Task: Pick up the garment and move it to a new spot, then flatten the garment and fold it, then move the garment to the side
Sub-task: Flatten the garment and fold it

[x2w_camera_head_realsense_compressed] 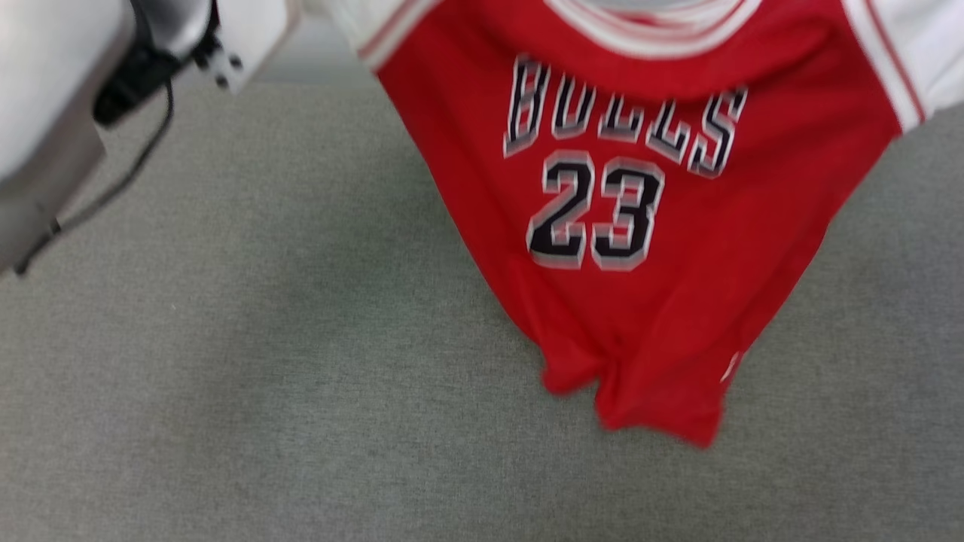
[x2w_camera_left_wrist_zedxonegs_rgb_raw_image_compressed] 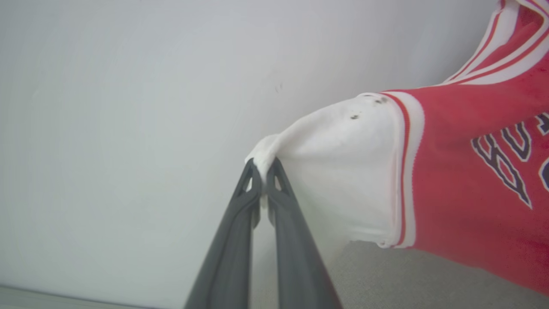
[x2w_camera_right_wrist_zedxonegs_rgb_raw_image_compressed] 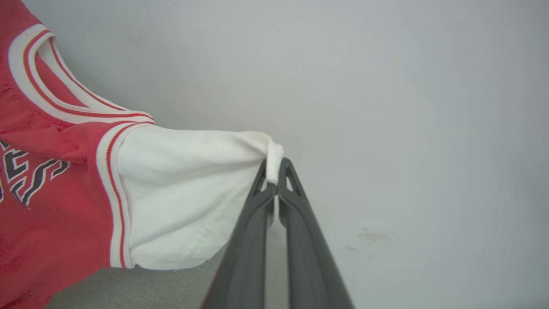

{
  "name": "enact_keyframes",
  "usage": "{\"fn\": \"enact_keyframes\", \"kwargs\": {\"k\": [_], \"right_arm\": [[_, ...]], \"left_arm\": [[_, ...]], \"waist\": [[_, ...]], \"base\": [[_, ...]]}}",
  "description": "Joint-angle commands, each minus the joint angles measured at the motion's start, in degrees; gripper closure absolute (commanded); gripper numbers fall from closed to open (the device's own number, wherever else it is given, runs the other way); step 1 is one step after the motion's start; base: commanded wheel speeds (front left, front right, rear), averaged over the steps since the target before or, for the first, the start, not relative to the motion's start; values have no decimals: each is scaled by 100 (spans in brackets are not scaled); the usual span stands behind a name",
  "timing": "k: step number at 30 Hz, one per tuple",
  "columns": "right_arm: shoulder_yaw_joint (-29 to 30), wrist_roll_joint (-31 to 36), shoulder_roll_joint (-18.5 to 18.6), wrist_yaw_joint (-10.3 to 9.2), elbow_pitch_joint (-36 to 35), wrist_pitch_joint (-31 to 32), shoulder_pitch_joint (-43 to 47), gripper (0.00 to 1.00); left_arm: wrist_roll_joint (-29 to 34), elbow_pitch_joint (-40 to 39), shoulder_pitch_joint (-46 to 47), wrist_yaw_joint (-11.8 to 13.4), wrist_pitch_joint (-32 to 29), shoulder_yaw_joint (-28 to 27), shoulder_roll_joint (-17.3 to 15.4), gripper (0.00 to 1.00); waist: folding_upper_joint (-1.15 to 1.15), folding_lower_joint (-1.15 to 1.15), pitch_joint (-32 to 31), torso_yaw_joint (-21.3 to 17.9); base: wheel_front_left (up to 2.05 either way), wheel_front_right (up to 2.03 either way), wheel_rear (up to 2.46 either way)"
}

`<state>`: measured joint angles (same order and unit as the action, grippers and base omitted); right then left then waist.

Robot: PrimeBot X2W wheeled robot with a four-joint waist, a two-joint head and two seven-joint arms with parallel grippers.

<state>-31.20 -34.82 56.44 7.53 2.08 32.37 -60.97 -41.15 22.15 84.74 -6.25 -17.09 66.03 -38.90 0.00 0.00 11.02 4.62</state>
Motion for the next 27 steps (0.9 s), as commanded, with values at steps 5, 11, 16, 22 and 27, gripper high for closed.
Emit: {"fn": "enact_keyframes", "kwargs": {"k": [5,11,16,22,27], "right_arm": [[-291,573,-408,-9,655,-186,-1552,100],[-600,1152,-817,-9,1588,-738,-3088,100],[-841,1439,-1148,-9,2368,-1207,-4075,100],[-1274,1402,-1451,-9,3173,-1658,-4538,100],[-1740,1095,-1582,-9,3621,-2032,-4247,100]], "left_arm": [[354,634,886,132,460,-280,278,100],[612,1292,1756,222,941,-522,494,100],[656,1773,2271,181,1194,-667,622,100],[586,2503,2527,-11,1546,-628,822,100],[443,2916,2185,-76,1879,-513,1005,100]], "waist": [[0,0,581,55],[0,0,1045,48],[0,0,1291,51],[0,0,1516,53],[0,0,1637,53]], "base": [[0,0,0],[0,0,0],[0,0,0],[0,0,0],[0,0,0]]}}
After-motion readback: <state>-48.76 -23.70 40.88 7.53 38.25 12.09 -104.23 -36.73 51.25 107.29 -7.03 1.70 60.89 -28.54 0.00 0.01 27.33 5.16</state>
